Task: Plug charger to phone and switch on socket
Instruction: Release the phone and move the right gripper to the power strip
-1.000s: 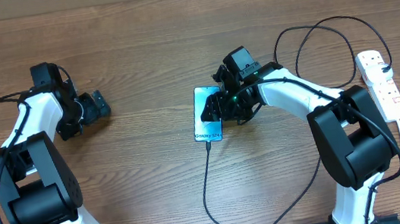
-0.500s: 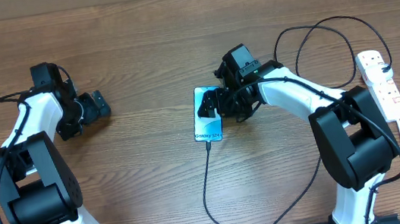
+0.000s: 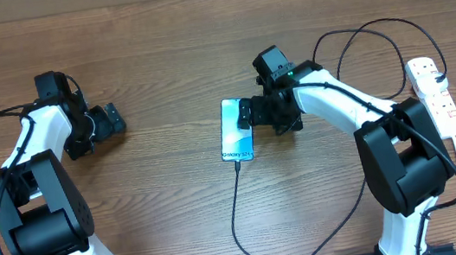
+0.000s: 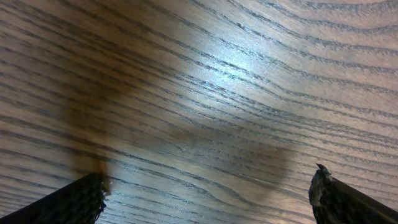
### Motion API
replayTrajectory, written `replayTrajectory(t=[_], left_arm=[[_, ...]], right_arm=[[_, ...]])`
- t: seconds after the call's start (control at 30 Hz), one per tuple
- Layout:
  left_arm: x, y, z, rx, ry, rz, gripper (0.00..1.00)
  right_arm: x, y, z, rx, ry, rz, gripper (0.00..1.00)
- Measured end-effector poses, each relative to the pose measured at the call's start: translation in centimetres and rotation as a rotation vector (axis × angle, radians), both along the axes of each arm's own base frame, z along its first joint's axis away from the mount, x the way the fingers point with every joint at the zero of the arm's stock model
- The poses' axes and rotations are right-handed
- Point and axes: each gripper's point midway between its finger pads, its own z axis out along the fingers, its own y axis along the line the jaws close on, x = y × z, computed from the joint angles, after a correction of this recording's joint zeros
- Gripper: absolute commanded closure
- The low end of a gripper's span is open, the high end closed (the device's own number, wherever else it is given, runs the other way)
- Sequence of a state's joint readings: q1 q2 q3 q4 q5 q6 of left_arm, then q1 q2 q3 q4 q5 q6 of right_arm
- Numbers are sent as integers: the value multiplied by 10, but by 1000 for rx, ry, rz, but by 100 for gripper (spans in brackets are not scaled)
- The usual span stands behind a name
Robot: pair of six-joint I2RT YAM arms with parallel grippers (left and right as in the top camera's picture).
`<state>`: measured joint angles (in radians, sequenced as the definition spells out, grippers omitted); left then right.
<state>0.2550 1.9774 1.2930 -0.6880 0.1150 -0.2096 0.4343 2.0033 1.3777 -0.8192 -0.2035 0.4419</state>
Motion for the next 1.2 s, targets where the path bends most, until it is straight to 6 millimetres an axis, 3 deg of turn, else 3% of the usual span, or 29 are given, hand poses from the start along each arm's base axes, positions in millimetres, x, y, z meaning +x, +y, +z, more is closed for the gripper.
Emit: replayTrajectory(t=[0.23,0.43,0.77,0.93,1.2], left_arm=[[0,0,0,0,0,0,0],[0,0,0,0,0,0,0],[0,0,0,0,0,0,0],[0,0,0,0,0,0,0],[0,0,0,0,0,0,1]], right_arm=[[18,-13,29,-105,-41,-20,0],[20,-18,50,-141,-36,-22,0],[37,-13,116,-132,-107,6,0],[47,-15,139,-145,-168,4,0],[74,-51,156,-259,-288,-79,0]])
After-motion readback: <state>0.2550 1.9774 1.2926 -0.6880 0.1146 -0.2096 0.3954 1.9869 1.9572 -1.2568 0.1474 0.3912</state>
